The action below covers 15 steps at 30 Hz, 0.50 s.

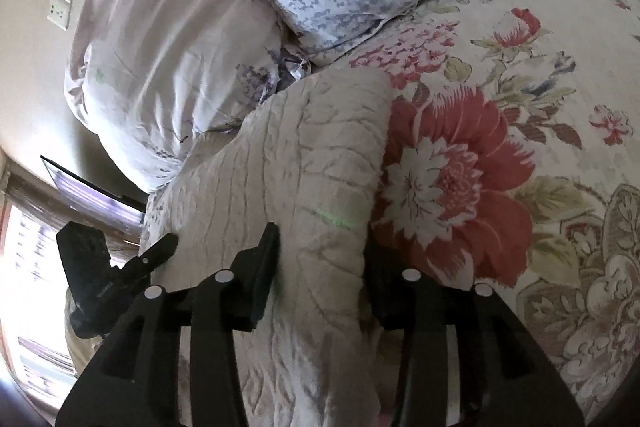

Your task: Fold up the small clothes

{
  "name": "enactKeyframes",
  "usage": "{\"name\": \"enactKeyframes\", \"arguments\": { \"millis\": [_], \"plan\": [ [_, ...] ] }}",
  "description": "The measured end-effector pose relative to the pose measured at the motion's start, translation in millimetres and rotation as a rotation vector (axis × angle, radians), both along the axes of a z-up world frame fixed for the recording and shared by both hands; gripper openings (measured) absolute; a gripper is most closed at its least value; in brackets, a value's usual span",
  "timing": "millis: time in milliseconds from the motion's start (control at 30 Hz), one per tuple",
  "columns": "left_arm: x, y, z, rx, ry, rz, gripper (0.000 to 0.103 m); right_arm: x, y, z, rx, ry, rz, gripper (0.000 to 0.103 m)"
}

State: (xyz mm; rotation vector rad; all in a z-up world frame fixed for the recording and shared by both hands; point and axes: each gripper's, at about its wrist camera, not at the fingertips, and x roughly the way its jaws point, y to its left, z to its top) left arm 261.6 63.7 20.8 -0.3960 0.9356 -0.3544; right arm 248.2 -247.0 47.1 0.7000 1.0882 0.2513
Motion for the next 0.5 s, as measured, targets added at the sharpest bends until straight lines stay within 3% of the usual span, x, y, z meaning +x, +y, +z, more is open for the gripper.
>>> {"name": "enactKeyframes", "arguments": {
  "millis": [100, 200, 333, 400, 433, 500],
  "plan": [
    [-5.8, 4.6, 7.8, 0.029, -0.035, 0.021, 0.066, -7.0, -11.6, 7.8, 0.016, -0.026, -0.035, 0.042],
    [-26.6, 7.1, 27.5, 0.11, -0.147, 0.044, 0.066, -8.5, -23.6, 18.2, 0.016, -0.065, -0.086, 0.042],
    [-43.5, -14.6, 46.7, 0.191, -0.243, -0.008, 0.069, -3.5, -25.8, 19.8, 0.004, -0.065, -0.094, 0.042],
    [-48.8, -29.6, 49.9, 0.225, -0.265, -0.051, 0.07, 0.1, -16.9, 17.6, -0.021, -0.068, -0.071, 0.03],
    [-50.4, -34.8, 50.1, 0.237, -0.269, -0.064, 0.07, 1.7, -10.5, 17.6, -0.055, -0.081, -0.059, 0.014],
    [-51.2, -45.4, 49.7, 0.262, -0.271, -0.081, 0.07, 0.9, -4.8, 23.8, -0.135, -0.121, -0.077, 0.011]
  ]
}}
